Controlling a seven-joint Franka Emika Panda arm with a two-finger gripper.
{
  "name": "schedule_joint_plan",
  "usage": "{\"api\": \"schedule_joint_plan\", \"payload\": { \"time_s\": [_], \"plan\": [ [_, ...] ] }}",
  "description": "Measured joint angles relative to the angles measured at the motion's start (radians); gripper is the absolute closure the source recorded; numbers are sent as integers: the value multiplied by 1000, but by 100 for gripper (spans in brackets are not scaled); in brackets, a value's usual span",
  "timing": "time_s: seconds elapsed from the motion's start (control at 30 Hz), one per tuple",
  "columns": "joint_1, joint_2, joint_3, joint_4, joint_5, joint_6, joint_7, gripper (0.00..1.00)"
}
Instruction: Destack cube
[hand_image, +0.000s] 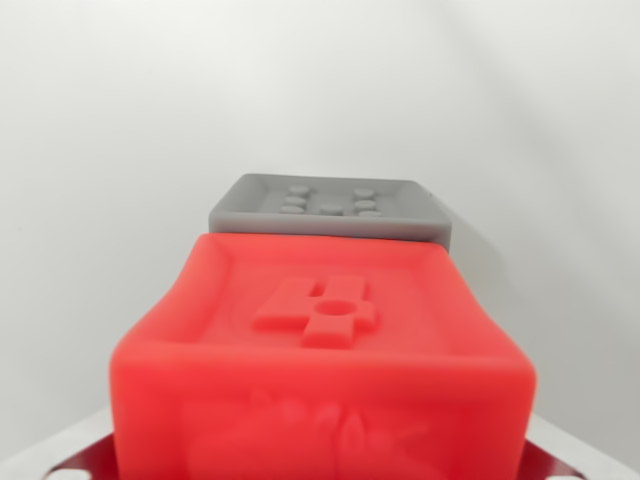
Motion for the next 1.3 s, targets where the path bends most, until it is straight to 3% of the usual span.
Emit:
{"api": "schedule_joint_plan", "payload": {
  "time_s": [0.73, 1.3],
  "plan": [
    [0, -7, 0, -1, 0, -5, 0, 100],
    [1, -77, -2, -7, -1, -65, 0, 100]
  ]
}}
